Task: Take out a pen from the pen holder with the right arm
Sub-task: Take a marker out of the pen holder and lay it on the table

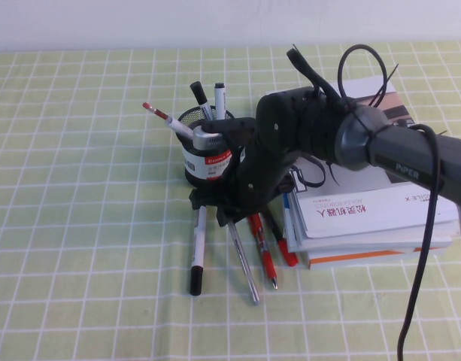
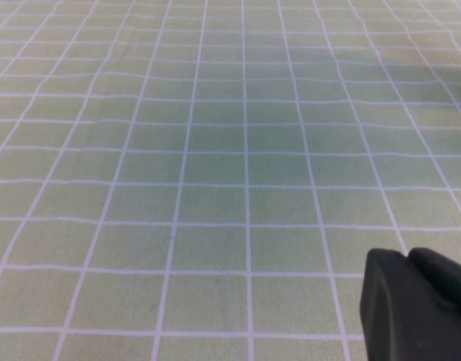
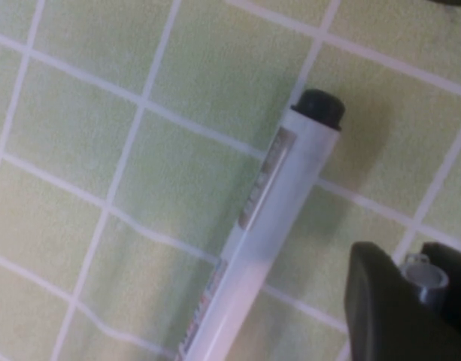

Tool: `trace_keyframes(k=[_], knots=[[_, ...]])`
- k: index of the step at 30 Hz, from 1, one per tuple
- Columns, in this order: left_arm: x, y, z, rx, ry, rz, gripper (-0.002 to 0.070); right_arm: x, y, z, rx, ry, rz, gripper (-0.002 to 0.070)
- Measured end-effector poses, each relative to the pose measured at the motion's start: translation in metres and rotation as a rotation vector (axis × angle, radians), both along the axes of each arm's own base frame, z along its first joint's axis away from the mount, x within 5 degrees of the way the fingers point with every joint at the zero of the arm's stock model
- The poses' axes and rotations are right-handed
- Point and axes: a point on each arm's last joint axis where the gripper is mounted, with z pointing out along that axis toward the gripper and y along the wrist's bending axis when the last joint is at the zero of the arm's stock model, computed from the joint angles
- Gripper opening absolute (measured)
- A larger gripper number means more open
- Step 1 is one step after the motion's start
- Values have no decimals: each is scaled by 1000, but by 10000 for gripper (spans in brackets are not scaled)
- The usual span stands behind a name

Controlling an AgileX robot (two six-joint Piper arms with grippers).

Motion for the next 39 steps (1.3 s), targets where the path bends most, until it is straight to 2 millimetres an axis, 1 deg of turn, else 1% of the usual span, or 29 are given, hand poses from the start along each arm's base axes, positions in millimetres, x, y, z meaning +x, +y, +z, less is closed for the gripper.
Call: trace_keyframes(k=[3, 6, 13, 17, 19, 21, 23, 24, 25, 26, 28, 29, 30, 32, 33, 35, 36, 37, 39], knots=[[0, 0, 0, 0, 0, 0, -5, 1, 0, 0, 3, -5, -2, 48], [0, 0, 0, 0, 0, 0, -5, 1, 1, 0, 7, -11, -3, 67], [0, 0, 0, 0, 0, 0, -5, 3, -1, -1, -14, -32, 6, 191], [0, 0, 0, 0, 0, 0, -5, 3, -4, 1, -46, -55, 20, 212], [0, 0, 0, 0, 0, 0, -5, 2, -7, 11, -64, -74, 30, 214], [0, 0, 0, 0, 0, 0, -5, -3, -12, 28, -56, -101, 32, 207], [0, 0, 0, 0, 0, 0, -5, -12, -20, 47, -48, -134, 48, 179], [0, 0, 0, 0, 0, 0, -5, -19, -26, 63, -38, -161, 60, 157], [0, 0, 0, 0, 0, 0, -5, -27, -32, 74, -32, -182, 73, 128], [0, 0, 0, 0, 0, 0, -5, -33, -37, 75, -37, -188, 84, 103], [0, 0, 0, 0, 0, 0, -5, -52, -53, 95, -31, -236, 101, 41], [0, 0, 0, 0, 0, 0, -5, -61, -61, 107, -23, -261, 105, 25], [0, 0, 0, 0, 0, 0, -5, -72, -70, 113, -29, -277, 111, 9], [0, 0, 0, 0, 0, 0, -5, -91, -87, 135, -13, -328, 111, -2], [0, 0, 0, 0, 0, 0, -5, -101, -95, 143, -6, -347, 112, -5], [0, 0, 0, 0, 0, 0, -5, -118, -109, 152, 2, -369, 110, -8], [0, 0, 0, 0, 0, 0, -5, -131, -119, 160, 15, -391, 108, -10], [0, 0, 0, 0, 0, 0, -5, -142, -128, 163, 23, -403, 106, -10], [0, 0, 0, 0, 0, 0, -5, -161, -144, 165, 31, -416, 106, -11]])
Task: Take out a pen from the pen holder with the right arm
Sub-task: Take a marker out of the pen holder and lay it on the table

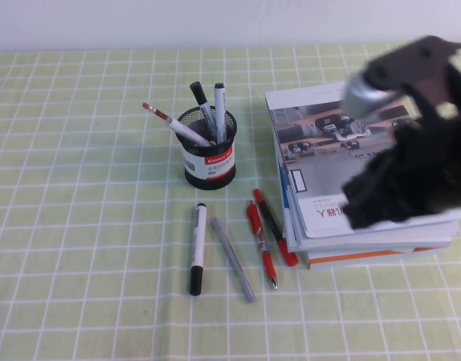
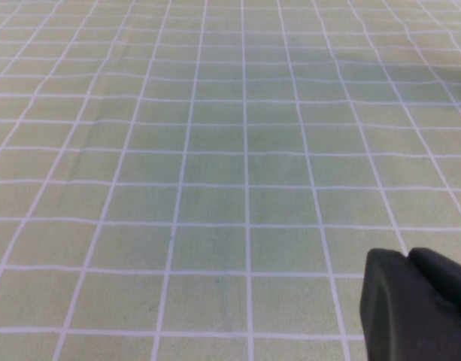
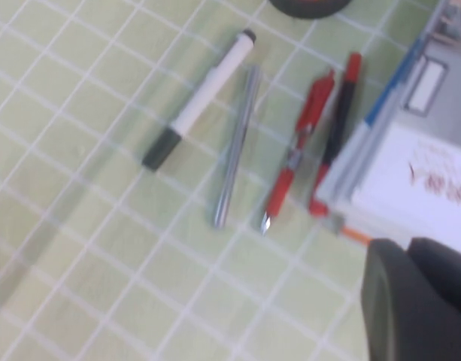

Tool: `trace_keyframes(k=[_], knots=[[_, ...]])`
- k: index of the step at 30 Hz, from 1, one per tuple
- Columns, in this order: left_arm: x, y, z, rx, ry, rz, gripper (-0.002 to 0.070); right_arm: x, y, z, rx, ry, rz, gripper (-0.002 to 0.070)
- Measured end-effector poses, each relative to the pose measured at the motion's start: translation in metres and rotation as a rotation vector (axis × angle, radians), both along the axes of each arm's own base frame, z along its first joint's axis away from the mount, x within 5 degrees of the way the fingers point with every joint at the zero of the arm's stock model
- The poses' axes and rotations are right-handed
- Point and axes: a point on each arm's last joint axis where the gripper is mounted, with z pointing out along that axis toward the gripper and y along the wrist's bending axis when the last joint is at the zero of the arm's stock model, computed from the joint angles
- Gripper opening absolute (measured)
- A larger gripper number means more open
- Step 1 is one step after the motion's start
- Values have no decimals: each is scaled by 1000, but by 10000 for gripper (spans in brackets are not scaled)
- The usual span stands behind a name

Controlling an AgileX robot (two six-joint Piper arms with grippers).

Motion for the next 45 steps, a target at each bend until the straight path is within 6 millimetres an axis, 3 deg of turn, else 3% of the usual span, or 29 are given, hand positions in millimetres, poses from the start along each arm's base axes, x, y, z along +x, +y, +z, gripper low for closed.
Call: trace_keyframes(k=[7, 13, 19, 24, 29, 37, 45], knots=[[0, 0, 0, 0, 0, 0, -5, -63, -46, -6, 27, 18, 6, -12], [0, 0, 0, 0, 0, 0, -5, -93, -71, -17, -64, 109, 17, -12], [0, 0, 0, 0, 0, 0, -5, -93, -76, -37, -133, 114, 7, -12], [0, 0, 0, 0, 0, 0, -5, -84, -78, -65, -135, 2, -8, -12], [0, 0, 0, 0, 0, 0, -5, -84, -101, -98, -44, -158, -139, -13], [0, 0, 0, 0, 0, 0, -5, -110, -140, -152, 39, -356, -367, -12], [0, 0, 0, 0, 0, 0, -5, -135, -156, -179, 87, -530, -496, -12]])
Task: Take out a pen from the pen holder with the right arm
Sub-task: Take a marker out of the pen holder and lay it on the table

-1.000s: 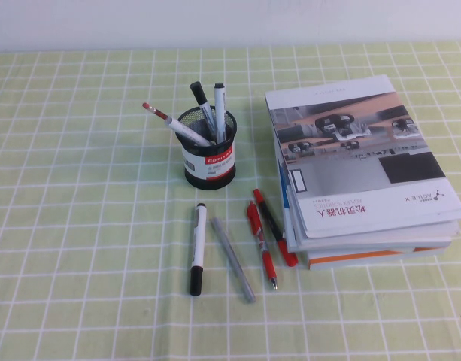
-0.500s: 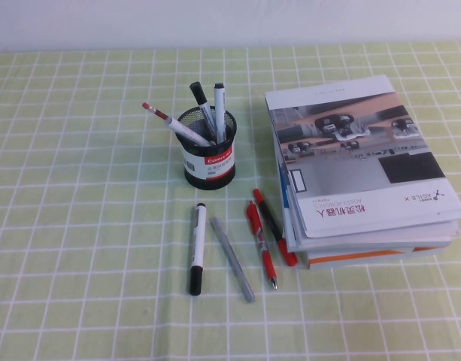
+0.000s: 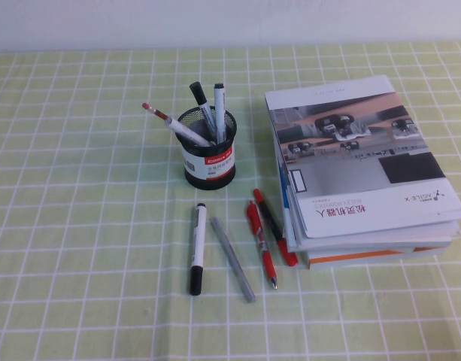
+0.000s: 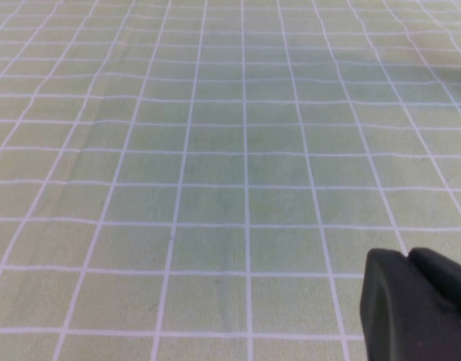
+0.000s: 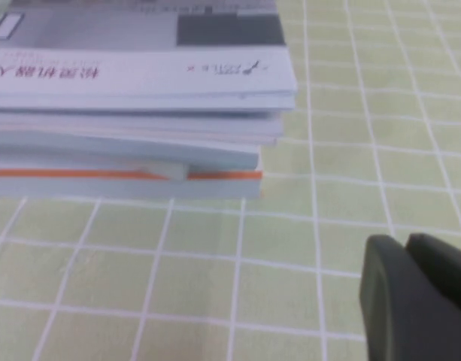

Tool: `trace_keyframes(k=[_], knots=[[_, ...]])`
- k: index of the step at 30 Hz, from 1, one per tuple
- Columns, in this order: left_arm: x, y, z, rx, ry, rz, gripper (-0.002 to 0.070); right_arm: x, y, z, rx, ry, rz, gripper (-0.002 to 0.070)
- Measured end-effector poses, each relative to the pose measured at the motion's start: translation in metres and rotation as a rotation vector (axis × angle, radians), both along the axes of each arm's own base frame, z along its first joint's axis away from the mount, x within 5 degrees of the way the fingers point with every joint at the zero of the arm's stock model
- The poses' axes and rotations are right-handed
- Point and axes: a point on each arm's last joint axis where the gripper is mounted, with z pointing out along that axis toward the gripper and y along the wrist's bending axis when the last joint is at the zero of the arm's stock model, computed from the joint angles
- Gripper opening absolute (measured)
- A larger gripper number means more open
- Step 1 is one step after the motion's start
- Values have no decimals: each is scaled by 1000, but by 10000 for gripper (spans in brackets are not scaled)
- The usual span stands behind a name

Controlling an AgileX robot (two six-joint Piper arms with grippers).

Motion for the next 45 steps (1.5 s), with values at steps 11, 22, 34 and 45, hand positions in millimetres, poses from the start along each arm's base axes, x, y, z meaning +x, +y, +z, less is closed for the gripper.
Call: trace_keyframes(k=[11, 22, 34, 45], knots=[[0, 0, 0, 0, 0, 0, -5, -14, -4, -9, 4, -31, -25, -13], [0, 0, 0, 0, 0, 0, -5, -15, -4, -10, -1, -17, -32, -12], [0, 0, 0, 0, 0, 0, -5, -15, -4, -10, -1, -15, -33, -12], [0, 0, 0, 0, 0, 0, -5, -15, -4, -10, -1, -15, -33, -12]])
